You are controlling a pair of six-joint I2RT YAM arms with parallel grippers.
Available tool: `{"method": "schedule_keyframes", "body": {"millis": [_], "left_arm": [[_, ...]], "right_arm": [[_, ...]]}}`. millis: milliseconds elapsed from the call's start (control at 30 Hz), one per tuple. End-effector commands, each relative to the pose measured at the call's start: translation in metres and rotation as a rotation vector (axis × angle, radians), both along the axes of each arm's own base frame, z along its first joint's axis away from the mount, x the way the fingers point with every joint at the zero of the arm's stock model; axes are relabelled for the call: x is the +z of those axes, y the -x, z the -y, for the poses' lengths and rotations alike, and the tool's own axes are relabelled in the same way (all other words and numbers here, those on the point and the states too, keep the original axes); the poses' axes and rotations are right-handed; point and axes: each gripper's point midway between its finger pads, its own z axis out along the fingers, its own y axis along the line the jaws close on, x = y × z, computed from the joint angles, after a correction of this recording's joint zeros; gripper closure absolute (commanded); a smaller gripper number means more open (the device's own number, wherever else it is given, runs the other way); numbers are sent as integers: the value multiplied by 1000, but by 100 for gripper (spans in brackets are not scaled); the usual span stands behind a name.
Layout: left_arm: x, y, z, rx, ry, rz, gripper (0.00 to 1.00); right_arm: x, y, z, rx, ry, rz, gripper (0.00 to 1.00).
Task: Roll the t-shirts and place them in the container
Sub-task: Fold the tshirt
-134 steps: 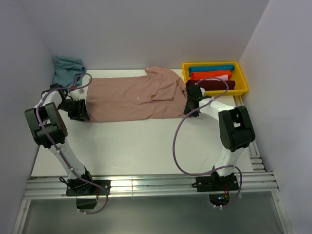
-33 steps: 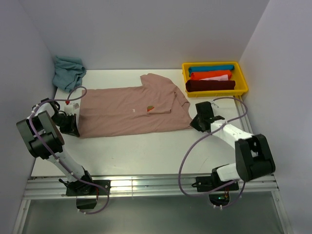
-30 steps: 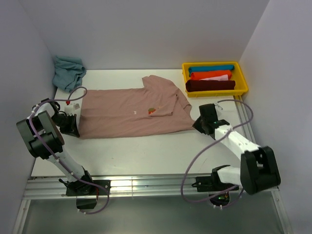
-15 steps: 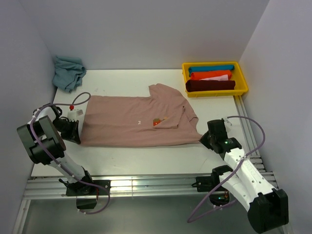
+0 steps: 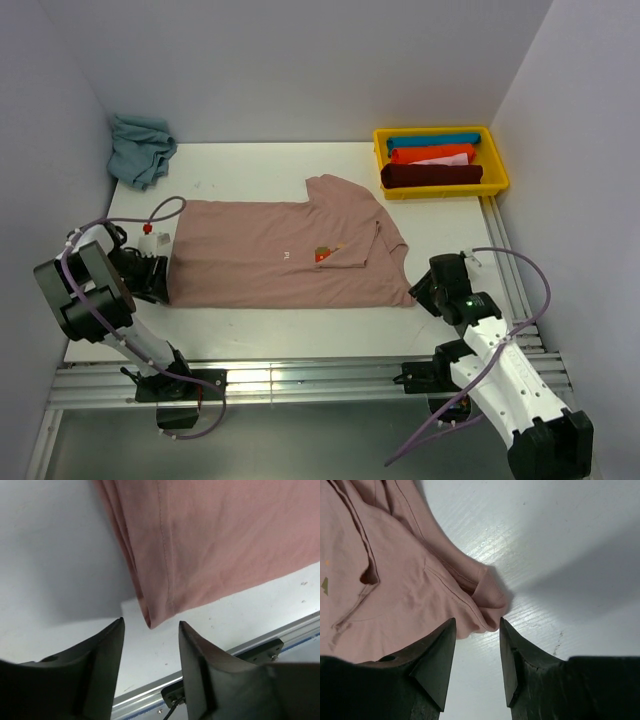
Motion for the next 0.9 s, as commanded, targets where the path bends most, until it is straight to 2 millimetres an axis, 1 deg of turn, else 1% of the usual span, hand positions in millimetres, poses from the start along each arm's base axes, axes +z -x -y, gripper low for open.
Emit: {"method": "schedule_keyframes", "body": {"millis": [0,67,100,133,167,200,233,267,300,333,367,400,433,467,500,533,567,600,633,667,700,733,767,800,867], "left_arm": [[22,-8,-7,-10,-7,58,46],[29,-14,-10,-6,-1,81,44],[32,-15,-11,-2,3,82,44],[37,-20,-13,4,2,96,44],[40,-23,-15,10,1,106,44],[43,-25,-16,13,1,111,44],[48,-31,-18,17,3,127,44],[51,-33,-19,22,5,132,45],[53,-36,-19,26,9,138,45],[58,-40,-21,29,11,148,45],[61,-44,-20,29,21,159,45],[65,-47,-20,38,24,169,45],[70,-53,-22,42,24,182,46],[74,-57,-21,44,37,197,46],[78,-60,-20,51,43,205,45],[83,-66,-22,56,43,224,45],[86,-69,-19,65,64,235,46],[88,-72,-20,70,69,245,46],[93,-77,-20,71,70,262,46],[95,-80,-19,79,76,271,46],[97,-82,-19,84,84,278,46],[99,-84,-20,84,80,289,46],[101,-85,-19,86,81,296,46],[102,-86,-19,83,83,303,47],[103,-87,-20,85,77,310,47]], "right_arm": [[24,-11,3,-12,12,51,52],[34,-19,-3,15,-3,77,52],[37,-22,-5,24,-11,89,54],[39,-26,-8,32,-23,99,55],[43,-35,-12,41,-35,120,56],[44,-39,-18,59,-56,123,61],[45,-42,-22,70,-63,125,61],[46,-52,-26,74,-69,132,61],[46,-56,-30,82,-69,131,61],[46,-60,-36,101,-72,130,60],[54,-71,-43,113,-85,158,60],[47,-76,-49,123,-82,128,60],[54,-83,-59,145,-82,142,60],[56,-90,-67,159,-82,150,60],[45,-95,-74,175,-71,106,60],[51,-104,-83,190,-72,116,60],[39,-108,-94,214,-62,79,59],[36,-112,-100,225,-56,70,57],[39,-119,-107,233,-56,75,57],[27,-122,-112,238,-44,44,56],[24,-123,-120,254,-47,36,56],[23,-127,-125,263,-50,33,56],[14,-129,-127,263,-45,13,56],[10,-128,-130,270,-39,3,56],[2,-129,-132,271,-25,-17,56]]}}
